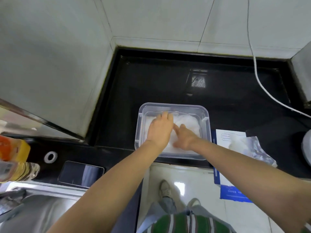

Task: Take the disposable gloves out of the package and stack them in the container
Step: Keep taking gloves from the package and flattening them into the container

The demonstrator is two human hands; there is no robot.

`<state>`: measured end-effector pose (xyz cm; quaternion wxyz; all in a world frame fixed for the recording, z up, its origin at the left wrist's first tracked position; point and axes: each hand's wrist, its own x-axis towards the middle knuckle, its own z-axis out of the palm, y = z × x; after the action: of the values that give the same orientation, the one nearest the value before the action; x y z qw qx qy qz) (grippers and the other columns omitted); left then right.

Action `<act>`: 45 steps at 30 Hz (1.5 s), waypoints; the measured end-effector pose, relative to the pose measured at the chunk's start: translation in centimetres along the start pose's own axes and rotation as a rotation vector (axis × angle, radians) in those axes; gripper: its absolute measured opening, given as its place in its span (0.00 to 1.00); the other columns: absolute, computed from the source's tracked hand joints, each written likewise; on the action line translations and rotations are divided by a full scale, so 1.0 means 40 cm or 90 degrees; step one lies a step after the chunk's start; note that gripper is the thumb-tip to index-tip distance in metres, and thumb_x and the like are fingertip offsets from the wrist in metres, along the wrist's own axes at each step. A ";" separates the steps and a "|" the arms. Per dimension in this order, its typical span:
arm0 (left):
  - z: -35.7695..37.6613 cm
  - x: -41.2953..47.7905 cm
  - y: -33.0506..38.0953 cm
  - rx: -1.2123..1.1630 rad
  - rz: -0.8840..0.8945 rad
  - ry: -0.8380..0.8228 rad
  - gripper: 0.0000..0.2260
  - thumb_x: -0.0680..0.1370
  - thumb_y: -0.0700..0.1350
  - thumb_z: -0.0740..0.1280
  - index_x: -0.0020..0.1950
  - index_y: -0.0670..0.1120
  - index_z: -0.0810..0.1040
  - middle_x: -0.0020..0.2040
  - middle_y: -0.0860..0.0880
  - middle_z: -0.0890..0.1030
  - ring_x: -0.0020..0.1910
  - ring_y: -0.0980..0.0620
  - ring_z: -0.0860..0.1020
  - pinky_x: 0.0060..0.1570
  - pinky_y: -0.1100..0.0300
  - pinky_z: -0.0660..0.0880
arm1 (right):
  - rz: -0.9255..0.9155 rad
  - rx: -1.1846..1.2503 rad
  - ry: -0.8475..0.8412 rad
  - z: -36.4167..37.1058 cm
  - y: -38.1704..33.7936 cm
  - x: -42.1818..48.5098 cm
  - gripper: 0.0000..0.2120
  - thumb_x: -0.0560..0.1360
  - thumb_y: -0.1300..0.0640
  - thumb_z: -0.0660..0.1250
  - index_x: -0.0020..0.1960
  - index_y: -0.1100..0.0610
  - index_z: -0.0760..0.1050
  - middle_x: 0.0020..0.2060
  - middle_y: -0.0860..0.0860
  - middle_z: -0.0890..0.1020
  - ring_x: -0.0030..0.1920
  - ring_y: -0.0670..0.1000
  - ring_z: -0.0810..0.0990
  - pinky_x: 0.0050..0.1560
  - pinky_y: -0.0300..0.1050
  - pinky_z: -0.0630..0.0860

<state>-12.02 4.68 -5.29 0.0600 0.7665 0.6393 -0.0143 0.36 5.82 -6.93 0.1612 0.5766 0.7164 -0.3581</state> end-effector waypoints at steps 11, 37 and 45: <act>0.123 0.022 -0.057 -0.150 -0.178 -0.342 0.45 0.69 0.51 0.76 0.75 0.53 0.49 0.72 0.42 0.56 0.68 0.40 0.65 0.61 0.51 0.70 | 0.005 0.061 0.057 0.002 0.045 0.000 0.34 0.73 0.65 0.70 0.72 0.53 0.55 0.63 0.55 0.68 0.57 0.53 0.73 0.58 0.46 0.78; -0.102 -0.097 0.378 -0.368 0.058 0.042 0.03 0.80 0.44 0.64 0.53 0.47 0.74 0.47 0.50 0.77 0.40 0.52 0.76 0.44 0.58 0.76 | 0.101 0.235 0.599 -0.123 0.339 -0.291 0.15 0.73 0.49 0.69 0.55 0.56 0.74 0.50 0.51 0.76 0.52 0.53 0.76 0.53 0.51 0.74; 0.018 -0.154 0.487 -0.164 0.179 -0.294 0.21 0.81 0.45 0.61 0.74 0.45 0.66 0.71 0.46 0.68 0.68 0.44 0.68 0.65 0.51 0.69 | 0.242 0.401 0.244 -0.055 0.445 -0.366 0.07 0.76 0.56 0.66 0.42 0.60 0.78 0.40 0.56 0.80 0.36 0.53 0.79 0.37 0.47 0.77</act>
<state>6.04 -4.83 -3.96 0.3015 0.8100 0.4933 -0.0986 21.67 -1.65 -1.79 -0.0963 0.7760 0.4696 -0.4099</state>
